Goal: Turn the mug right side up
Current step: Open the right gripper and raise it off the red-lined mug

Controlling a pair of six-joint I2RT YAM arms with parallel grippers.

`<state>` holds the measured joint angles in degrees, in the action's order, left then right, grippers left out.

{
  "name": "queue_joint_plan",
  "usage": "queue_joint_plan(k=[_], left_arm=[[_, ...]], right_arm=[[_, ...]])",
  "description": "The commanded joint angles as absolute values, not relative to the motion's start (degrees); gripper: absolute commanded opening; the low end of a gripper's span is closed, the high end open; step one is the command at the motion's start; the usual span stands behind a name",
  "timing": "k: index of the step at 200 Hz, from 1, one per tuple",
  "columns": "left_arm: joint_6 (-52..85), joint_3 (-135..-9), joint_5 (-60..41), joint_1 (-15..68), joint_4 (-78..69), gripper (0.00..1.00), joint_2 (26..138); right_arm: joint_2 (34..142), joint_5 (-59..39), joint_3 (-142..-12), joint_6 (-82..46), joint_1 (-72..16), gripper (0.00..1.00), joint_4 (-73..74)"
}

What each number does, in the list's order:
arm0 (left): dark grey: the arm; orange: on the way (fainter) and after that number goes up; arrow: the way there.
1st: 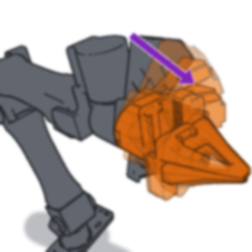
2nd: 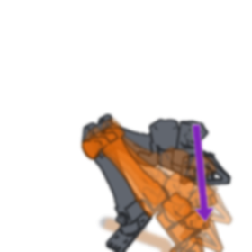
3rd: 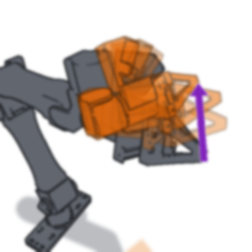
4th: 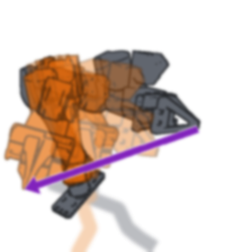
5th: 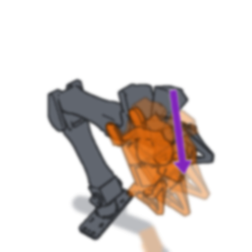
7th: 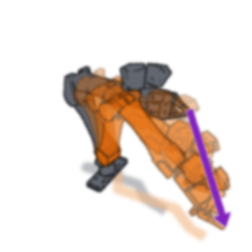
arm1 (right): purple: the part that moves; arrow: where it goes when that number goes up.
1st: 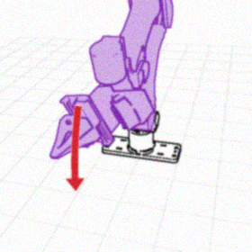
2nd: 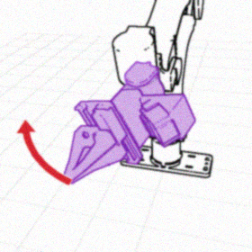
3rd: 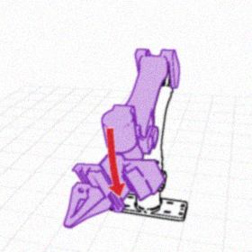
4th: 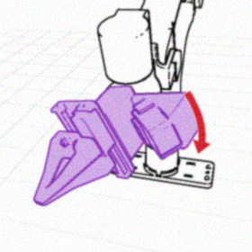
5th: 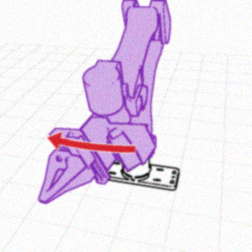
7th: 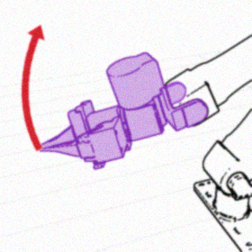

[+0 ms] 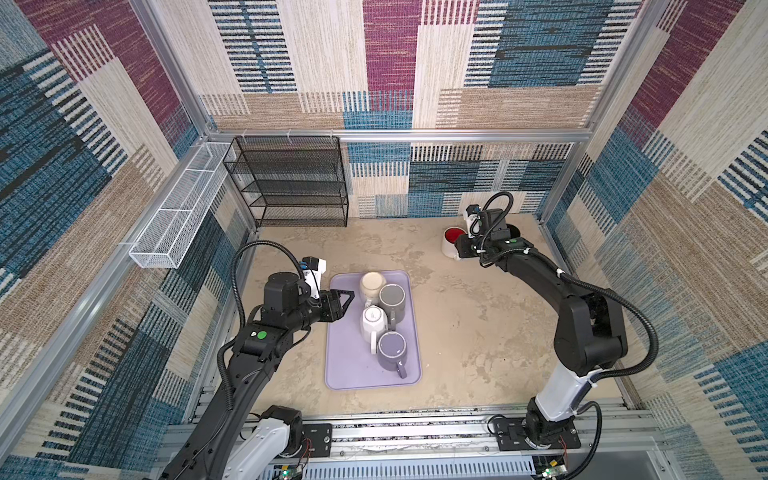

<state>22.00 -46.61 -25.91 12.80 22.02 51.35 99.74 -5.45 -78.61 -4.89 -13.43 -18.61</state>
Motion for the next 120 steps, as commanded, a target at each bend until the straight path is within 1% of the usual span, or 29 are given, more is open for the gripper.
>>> queue_joint_plan(k=[1, 30, 70, 91, 120], left_arm=[[22.46, -46.46, -26.09, 12.76, 22.76, 0.56, 51.45], [24.53, -45.15, -25.53, 13.05, 21.58, 0.55, 51.37], [26.07, -44.34, -25.25, 13.7, 20.64, 0.55, 52.09], [29.12, -43.39, -24.47, 14.33, 19.91, 0.53, 52.05], [30.94, -41.23, -20.58, 16.67, 19.51, 0.53, 50.3]], right_arm=[[97.22, -8.33, -76.26, -3.64, -13.42, 0.36, -11.44], [94.05, -10.82, -72.8, -3.42, -13.45, 0.36, -7.92], [89.67, -16.76, -67.07, -3.43, -13.44, 0.36, -1.4], [88.48, -19.2, -65.06, -4.15, -13.4, 0.36, 0.61], [87.5, -21.81, -62.35, -5.16, -13.49, 0.36, 3.59]])
